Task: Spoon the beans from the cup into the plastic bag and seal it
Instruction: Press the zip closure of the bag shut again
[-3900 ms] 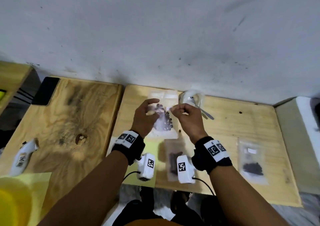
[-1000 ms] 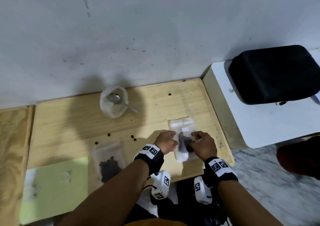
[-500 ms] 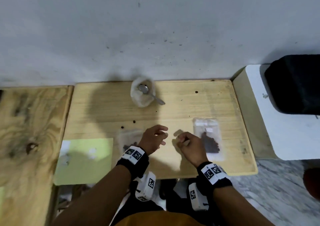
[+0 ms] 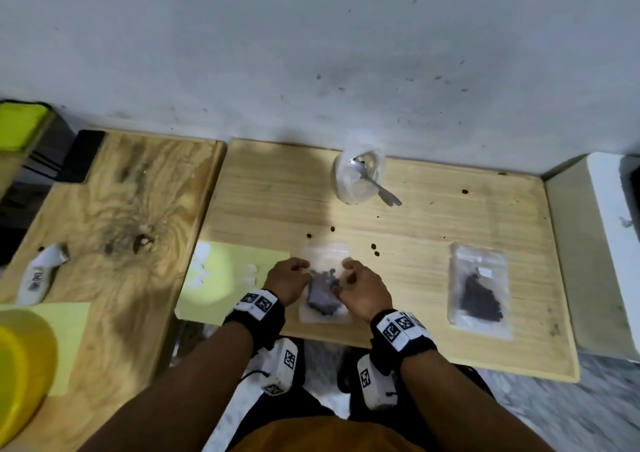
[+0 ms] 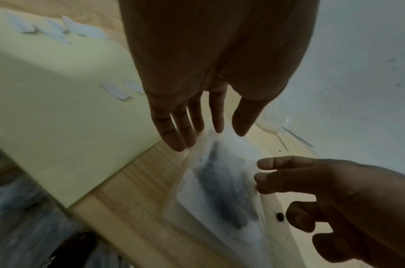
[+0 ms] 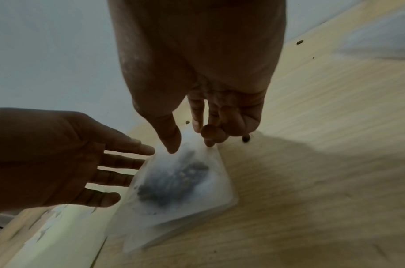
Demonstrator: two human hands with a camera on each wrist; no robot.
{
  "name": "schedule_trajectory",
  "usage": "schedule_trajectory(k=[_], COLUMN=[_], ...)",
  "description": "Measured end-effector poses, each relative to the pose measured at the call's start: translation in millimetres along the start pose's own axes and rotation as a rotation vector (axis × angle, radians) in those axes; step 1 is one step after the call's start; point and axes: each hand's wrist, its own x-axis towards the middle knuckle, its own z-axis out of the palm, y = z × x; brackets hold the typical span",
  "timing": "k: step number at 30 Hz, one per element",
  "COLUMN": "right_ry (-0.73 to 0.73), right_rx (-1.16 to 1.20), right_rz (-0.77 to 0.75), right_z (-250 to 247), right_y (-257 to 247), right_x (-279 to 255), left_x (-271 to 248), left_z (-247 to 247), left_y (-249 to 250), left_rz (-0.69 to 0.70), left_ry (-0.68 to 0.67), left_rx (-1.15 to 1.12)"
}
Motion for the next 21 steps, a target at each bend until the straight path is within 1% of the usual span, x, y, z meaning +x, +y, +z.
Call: schedule_trajectory(k=[1, 6, 10, 15, 18, 21], right_ry=[0.013, 0.09, 0.112, 0.107, 0.135, 0.141], right_rx=[0.003, 0.007, 0.096, 0.207, 0.205, 0.201], right_rz=[0.006, 0.036, 0.053, 0.1, 0.089, 0.088], right_z=[2, 6, 5, 6, 9, 13], right_y=[-1, -3, -4, -2, 1, 3], right_x=[0, -2, 1, 5, 8, 11], left_x=[0, 3, 7, 5, 3, 4], left_z=[1, 0, 1, 2, 5, 7], left_y=[-1, -6, -8, -7, -7, -8], left_rz=[0.004, -0.009, -0.003, 0.066, 0.106, 0.137], left_ry=[-0.012, 0.021, 0.012, 0.091, 0.13, 0.126], left_rx=[-0.005, -0.085, -0.092, 0.005, 0.048, 0.078])
